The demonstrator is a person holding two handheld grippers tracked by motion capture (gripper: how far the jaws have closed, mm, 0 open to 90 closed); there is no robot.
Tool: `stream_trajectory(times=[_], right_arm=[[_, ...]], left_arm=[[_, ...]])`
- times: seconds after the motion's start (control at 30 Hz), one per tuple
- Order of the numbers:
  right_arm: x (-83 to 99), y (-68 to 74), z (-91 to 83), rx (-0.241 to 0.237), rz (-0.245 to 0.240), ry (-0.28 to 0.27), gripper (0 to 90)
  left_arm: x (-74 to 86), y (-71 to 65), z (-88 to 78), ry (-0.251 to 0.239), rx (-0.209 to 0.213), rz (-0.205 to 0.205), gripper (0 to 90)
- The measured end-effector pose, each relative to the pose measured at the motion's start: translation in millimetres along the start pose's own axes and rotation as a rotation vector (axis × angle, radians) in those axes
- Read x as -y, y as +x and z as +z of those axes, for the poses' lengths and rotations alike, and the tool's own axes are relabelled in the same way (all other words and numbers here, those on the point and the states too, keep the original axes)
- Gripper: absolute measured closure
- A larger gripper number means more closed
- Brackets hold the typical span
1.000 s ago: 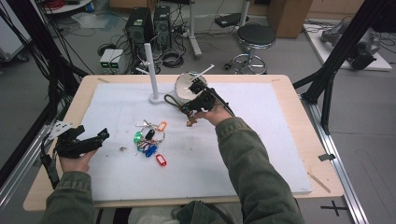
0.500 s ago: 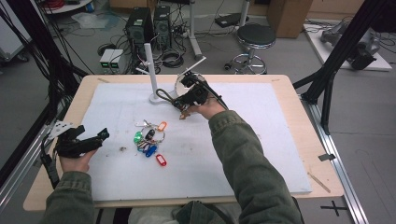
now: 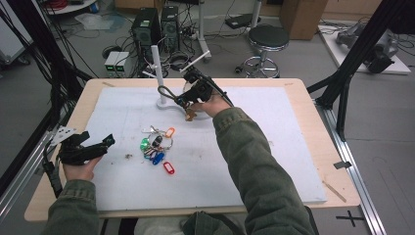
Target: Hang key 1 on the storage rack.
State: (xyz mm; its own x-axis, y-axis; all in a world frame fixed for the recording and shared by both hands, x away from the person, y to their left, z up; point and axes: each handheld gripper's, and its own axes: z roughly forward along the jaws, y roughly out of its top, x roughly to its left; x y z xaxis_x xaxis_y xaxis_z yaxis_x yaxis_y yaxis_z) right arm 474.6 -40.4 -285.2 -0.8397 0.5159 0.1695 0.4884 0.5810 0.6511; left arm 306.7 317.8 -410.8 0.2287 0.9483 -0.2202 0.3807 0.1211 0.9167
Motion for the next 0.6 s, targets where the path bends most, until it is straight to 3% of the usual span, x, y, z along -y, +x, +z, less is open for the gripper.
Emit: stream_trajectory(times=[0.6], right_arm=[[-34.7, -1.0, -4.9, 0.005, -0.017, -0.015, 77.3]], left_arm=[[-0.2, 1.2, 1.4, 0.001, 0.003, -0.002, 1.7]])
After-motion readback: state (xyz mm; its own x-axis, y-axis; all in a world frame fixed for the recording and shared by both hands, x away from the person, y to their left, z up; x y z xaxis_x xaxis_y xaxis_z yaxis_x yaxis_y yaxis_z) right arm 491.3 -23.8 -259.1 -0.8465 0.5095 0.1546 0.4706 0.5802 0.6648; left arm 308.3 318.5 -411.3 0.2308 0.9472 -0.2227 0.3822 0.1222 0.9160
